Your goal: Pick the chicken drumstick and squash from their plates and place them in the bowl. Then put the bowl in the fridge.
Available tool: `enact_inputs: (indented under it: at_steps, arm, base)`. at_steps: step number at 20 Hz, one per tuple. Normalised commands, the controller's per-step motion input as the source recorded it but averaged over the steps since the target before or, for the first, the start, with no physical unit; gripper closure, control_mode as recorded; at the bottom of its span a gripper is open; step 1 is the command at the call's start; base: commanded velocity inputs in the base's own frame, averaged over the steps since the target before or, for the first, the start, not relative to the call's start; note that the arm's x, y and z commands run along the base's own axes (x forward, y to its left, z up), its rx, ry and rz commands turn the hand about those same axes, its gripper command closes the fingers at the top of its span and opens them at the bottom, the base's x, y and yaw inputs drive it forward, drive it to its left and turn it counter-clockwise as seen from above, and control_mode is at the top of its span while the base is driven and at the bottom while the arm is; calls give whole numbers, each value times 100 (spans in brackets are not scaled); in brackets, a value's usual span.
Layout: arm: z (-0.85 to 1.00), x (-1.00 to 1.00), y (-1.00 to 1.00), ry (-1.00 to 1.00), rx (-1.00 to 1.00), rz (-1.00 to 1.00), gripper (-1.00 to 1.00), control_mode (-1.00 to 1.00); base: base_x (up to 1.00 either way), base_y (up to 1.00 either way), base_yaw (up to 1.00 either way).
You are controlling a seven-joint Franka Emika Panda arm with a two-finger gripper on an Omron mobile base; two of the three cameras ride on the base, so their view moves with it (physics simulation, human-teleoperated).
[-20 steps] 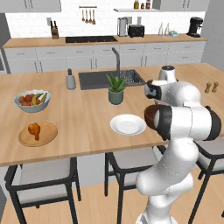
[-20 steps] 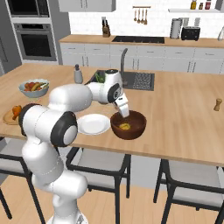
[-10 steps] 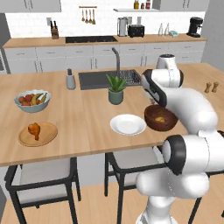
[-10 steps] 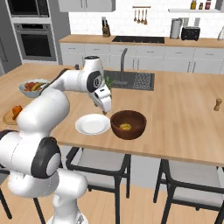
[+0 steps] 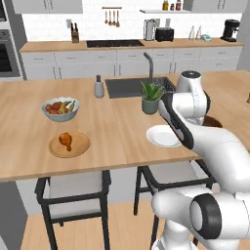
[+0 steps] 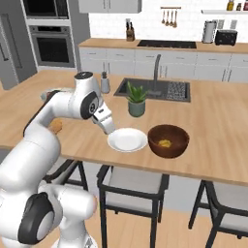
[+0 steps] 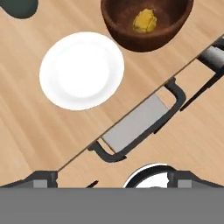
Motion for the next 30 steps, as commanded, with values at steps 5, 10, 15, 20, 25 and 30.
enact_inputs:
  at_steps: [5, 10, 15, 20, 25, 30]
  arm:
    - [0, 0, 0, 0, 0, 0, -100, 100]
    - [0, 0, 0, 0, 0, 0, -100, 100]
    - [0, 0, 0, 0, 0, 0, -100, 100]
    - [-8, 49, -3, 0, -1, -5, -100, -100]
    - [-27, 73, -54, 1, 0, 26, -100, -100]
    - [-51, 43, -49, 12, 0, 59, -100, -100]
  base:
    - [0, 100, 14]
    - [1, 100, 3]
    - [30, 96, -8]
    - [25, 19, -7]
    - [0, 0, 0]
    - [0, 0, 0]
